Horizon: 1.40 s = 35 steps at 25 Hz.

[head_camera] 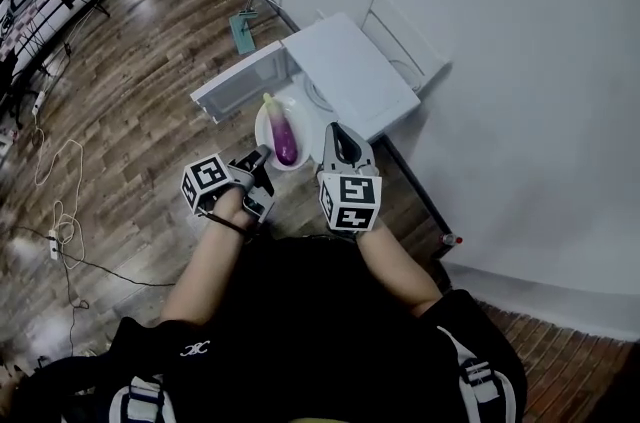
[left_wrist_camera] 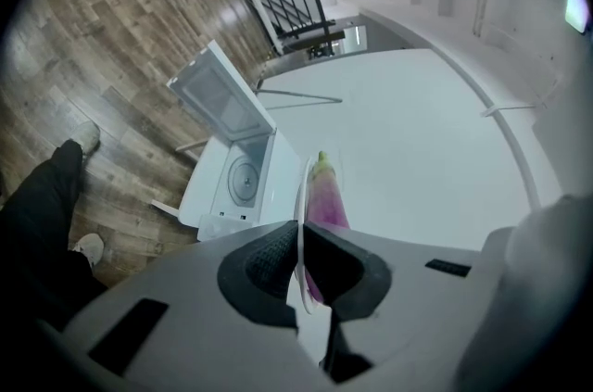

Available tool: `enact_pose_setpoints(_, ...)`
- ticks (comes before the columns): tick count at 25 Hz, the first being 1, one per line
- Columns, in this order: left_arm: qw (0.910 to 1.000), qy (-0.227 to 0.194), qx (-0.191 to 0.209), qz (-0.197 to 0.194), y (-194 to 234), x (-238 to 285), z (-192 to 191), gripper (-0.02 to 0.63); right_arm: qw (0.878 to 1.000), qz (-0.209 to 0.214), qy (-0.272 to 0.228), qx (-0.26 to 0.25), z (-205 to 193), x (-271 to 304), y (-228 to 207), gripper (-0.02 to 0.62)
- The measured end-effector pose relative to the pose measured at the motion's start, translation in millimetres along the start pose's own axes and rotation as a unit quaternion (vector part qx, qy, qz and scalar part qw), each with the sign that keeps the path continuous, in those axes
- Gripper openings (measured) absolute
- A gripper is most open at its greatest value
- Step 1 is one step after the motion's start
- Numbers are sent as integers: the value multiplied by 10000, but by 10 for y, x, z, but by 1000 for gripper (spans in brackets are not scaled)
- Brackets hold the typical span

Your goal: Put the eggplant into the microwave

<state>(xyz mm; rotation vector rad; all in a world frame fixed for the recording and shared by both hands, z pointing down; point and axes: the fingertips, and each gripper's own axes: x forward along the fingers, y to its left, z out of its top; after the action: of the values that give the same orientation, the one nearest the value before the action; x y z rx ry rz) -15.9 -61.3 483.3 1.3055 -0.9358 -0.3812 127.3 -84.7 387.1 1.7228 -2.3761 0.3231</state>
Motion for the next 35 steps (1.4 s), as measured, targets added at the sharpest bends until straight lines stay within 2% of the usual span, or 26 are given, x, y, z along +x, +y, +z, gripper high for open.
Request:
enact_pose_setpoints(5,9997,221,88,31,34,175,354,17,9994,-349,57,23,-2,326,-27,5)
enact_pose_setpoints(13,9945,957,408,146,89,449,1036,17,9964,-838,81,-75,189,1106,228,5)
enact_pose_setpoints(20,9822,1695,798,152,150,753,1502,17,9910,-1316,253,-41,126,1539,432,5)
enact_pose_setpoints(25,9707,2174,1002,188,293,976,1519,17,9836,-1745,436,105,-29,1519,380,5)
enact_pose_setpoints(28,9648,2446,947,193,394,1103,1398,17,9794,-1921,611,154,-145,1457,276,5)
enact_pose_setpoints(32,9635,2532,874,8,533,1314,1262,17,9771,-1929,887,133,-381,1486,113,5)
enact_pose_setpoints(35,9627,2503,1013,-167,702,1520,1242,17,9776,-1801,1084,100,-605,1617,51,5)
